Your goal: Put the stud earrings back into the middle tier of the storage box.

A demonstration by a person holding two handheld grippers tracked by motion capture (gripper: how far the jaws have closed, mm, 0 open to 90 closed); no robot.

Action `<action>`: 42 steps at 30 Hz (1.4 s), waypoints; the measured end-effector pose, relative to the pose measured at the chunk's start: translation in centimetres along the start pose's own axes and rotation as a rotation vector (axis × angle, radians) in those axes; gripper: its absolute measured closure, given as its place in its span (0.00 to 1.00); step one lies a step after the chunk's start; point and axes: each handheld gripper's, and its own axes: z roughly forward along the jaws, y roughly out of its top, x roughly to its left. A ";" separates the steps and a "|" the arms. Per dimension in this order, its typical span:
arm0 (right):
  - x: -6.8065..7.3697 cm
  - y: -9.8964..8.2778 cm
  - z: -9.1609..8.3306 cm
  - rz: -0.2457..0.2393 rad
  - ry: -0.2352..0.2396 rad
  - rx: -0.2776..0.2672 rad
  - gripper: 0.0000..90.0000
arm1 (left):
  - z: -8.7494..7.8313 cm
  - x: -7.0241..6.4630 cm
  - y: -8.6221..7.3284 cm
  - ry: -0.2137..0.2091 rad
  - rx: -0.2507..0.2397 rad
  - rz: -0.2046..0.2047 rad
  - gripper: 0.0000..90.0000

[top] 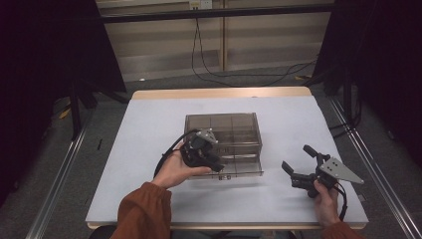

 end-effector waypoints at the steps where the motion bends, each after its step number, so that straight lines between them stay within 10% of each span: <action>1: 0.0 0.0 0.0 0.001 0.000 0.000 0.03 | -0.3 0.0 -0.2 0.010 0.001 -0.002 0.59; 18: 0.0 0.0 0.0 0.001 -0.003 0.003 0.03 | -4.0 0.1 -5.6 0.167 -0.131 -0.163 0.20; 24: 0.0 0.0 0.0 -0.001 -0.005 0.001 0.03 | -4.8 0.5 -7.7 0.137 -0.127 -0.179 0.08; 37: 0.0 0.0 0.0 0.000 -0.001 -0.001 0.03 | -5.4 0.3 -13.2 0.314 -0.098 -0.243 0.09; 42: 0.0 0.0 0.0 0.001 -0.003 0.003 0.03 | -6.1 0.1 -14.7 0.347 -0.200 -0.305 0.09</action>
